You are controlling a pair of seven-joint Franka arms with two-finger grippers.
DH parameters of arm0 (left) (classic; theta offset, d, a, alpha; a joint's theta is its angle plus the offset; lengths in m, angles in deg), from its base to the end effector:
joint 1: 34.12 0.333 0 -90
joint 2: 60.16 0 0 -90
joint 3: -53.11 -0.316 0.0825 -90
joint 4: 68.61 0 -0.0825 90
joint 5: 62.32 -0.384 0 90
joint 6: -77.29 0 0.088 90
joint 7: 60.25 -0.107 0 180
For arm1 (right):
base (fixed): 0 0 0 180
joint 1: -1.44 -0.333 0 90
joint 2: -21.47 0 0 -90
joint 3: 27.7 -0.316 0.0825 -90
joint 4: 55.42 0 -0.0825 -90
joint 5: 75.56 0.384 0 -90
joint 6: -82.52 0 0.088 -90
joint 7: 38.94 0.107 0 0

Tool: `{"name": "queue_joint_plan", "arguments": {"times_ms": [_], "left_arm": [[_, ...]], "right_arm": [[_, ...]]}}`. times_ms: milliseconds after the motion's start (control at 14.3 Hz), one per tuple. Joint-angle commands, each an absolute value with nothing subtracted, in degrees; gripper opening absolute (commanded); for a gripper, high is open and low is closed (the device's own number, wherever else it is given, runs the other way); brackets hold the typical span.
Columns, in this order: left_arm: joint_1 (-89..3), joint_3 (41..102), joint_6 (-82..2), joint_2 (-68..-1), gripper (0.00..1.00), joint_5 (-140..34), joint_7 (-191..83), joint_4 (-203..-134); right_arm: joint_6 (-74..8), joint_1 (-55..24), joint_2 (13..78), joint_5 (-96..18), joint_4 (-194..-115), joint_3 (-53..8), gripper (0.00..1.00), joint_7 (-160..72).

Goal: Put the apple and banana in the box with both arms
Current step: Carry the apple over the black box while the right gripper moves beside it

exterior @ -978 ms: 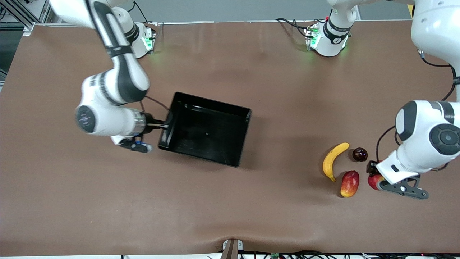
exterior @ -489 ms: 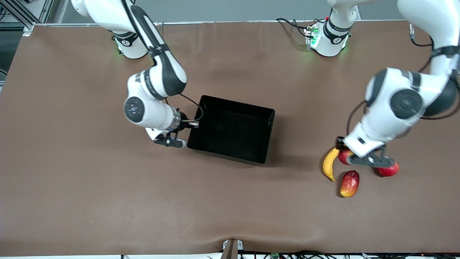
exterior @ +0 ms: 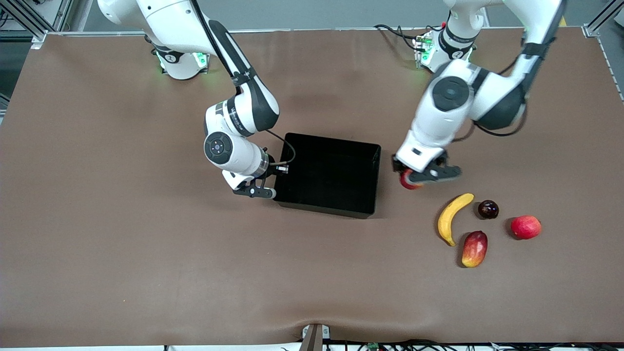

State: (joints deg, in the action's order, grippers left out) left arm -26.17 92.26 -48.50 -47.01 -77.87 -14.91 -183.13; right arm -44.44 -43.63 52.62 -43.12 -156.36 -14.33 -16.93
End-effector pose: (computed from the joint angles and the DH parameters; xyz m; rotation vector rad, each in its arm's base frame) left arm 0.5168 -0.2862 0.3717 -3.0917 -0.1622 -0.1087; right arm 0.5423 0.3705 0.2603 -2.8616 0.2318 0.2835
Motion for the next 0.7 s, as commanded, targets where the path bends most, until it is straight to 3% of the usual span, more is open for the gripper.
{"name": "queue_joint_plan", "arguments": {"times_ms": [0, 349, 629], "left_arm": [[-28.30, 93.54, -50.85, -45.84, 0.00, -77.17, -12.97, -183.49], [-34.11, 93.54, -57.43, -38.64, 0.00, -81.28, -13.05, -182.87], [-34.91, 93.54, -60.34, -33.28, 0.00, -89.38, -12.88, -182.78]], "right_arm": [[-40.64, -43.22, 51.19, -41.98, -154.74, -13.20, 1.00, -17.23], [-17.10, -37.59, 49.42, -43.99, -141.92, -8.64, 1.00, -17.41], [-11.81, -37.24, 49.16, -52.85, -134.81, -4.51, 1.00, -18.37]]}}
